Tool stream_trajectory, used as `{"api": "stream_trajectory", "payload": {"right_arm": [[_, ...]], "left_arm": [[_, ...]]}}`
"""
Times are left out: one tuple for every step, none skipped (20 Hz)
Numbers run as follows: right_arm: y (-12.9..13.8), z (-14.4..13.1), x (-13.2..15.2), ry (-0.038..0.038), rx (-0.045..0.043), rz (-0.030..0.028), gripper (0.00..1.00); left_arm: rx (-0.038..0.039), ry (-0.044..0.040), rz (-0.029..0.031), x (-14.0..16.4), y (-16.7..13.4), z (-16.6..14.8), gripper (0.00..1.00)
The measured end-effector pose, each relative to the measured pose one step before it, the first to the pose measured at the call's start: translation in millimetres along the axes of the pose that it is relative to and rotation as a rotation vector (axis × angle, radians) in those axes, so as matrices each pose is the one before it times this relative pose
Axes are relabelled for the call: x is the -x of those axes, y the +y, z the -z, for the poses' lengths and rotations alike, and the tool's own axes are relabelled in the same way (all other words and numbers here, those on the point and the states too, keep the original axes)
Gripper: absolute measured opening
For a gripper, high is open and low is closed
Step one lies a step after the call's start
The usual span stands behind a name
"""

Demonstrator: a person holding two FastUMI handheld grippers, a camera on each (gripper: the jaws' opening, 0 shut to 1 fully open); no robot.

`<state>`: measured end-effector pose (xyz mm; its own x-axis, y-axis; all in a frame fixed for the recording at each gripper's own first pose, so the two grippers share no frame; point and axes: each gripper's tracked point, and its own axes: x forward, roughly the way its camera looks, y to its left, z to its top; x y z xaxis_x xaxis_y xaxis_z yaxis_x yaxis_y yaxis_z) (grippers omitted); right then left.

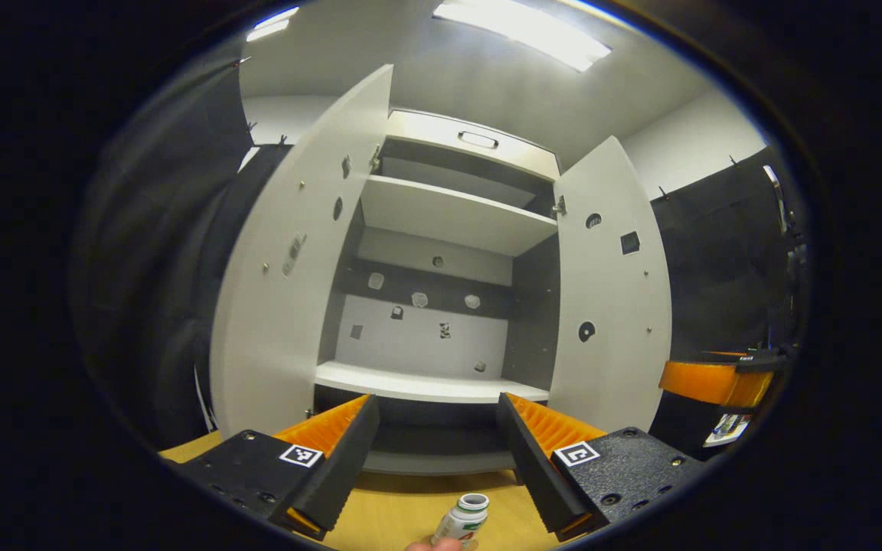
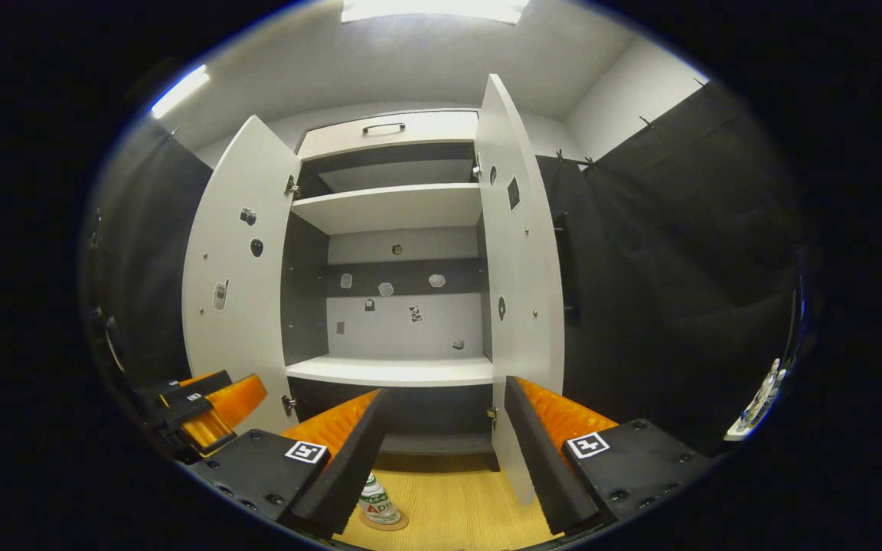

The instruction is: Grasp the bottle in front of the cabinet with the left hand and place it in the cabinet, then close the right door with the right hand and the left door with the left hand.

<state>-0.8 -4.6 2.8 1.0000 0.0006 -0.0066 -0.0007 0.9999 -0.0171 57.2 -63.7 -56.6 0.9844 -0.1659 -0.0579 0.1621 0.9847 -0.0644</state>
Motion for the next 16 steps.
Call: {"api": "stream_trajectory", "payload": {"right_arm": [[-3.84,-1.26,1.69,-0.00156,0.00457,0.00977,0.98],[-3.99,0.2,1.73,0.00241,0.00614,0.01119,0.97],[-4.03,1.04,1.29,0.00849,0.00656,0.00966,0.97],[-3.19,0.52,1.94,0.00628,0.00613,0.00741,0.97],[-3.23,0.08,1.6,0.00237,0.00675,0.00864,0.98],[-3.43,-0.07,1.0,0.0021,0.00646,0.00915,0.98],[-1.45,0.03,0.61,0.00222,0.00389,0.00618,0.98],[-1.17,-0.05,1.2,0.00293,0.00248,0.00351,1.0],[0.03,0.55,0.82,0.0032,0.00052,-0.00086,0.99],[0.83,0.81,0.42,0.00342,-0.00218,-0.00451,0.98],[1.49,1.2,-0.27,0.00483,-0.00347,-0.00724,0.98],[1.98,1.15,-0.7,0.00414,-0.00413,-0.00827,0.98],[1.23,1.72,-0.16,0.00405,-0.00381,-0.00749,0.98],[1.13,2.33,-0.48,0.00632,-0.0044,-0.00765,0.98],[2.36,2.34,-0.71,0.00759,-0.0033,-0.00872,0.98],[2.34,2.67,-1.14,0.00834,-0.00043,-0.0075,0.98]], "left_arm": [[0.01072,0.02003,0.03065,-4.97,-9.16,13.9,0.95],[0.01379,0.02664,0.02986,-4.06,-9.4,17.1,0.95],[0.01372,0.03021,0.01495,-3.18,-7.09,18.35,0.95],[0.0087,0.02038,0.00116,-3.74,-2.54,16.16,0.95],[0.00388,0.01445,-0.00401,-2.16,-0.76,14.0,0.95],[-0.00059,0.00935,-0.00838,-2.83,0.88,12.13,0.95],[-0.00523,0.01086,-0.01177,-2.84,2.57,13.79,0.95],[-0.00627,0.02074,-0.00981,-3.98,2.0,15.99,0.95],[-0.00331,0.02334,-0.00399,-2.81,1.44,15.37,0.95],[0.00097,0.02726,-0.00415,-3.17,1.42,16.5,0.95],[0.00717,0.02319,-0.00279,-2.78,1.18,14.01,0.95],[0.00612,0.01016,-0.00677,-2.39,1.57,11.61,0.95],[-0.00182,0.00529,-0.0114,-2.97,3.15,9.21,0.95],[-0.00566,0.00671,-0.00724,-1.94,3.19,10.37,0.95],[-0.00406,0.00252,-0.0034,-1.19,0.0,9.51,0.95],[-0.00178,0.00736,-0.00034,-1.78,-0.58,8.52,0.95]]}}
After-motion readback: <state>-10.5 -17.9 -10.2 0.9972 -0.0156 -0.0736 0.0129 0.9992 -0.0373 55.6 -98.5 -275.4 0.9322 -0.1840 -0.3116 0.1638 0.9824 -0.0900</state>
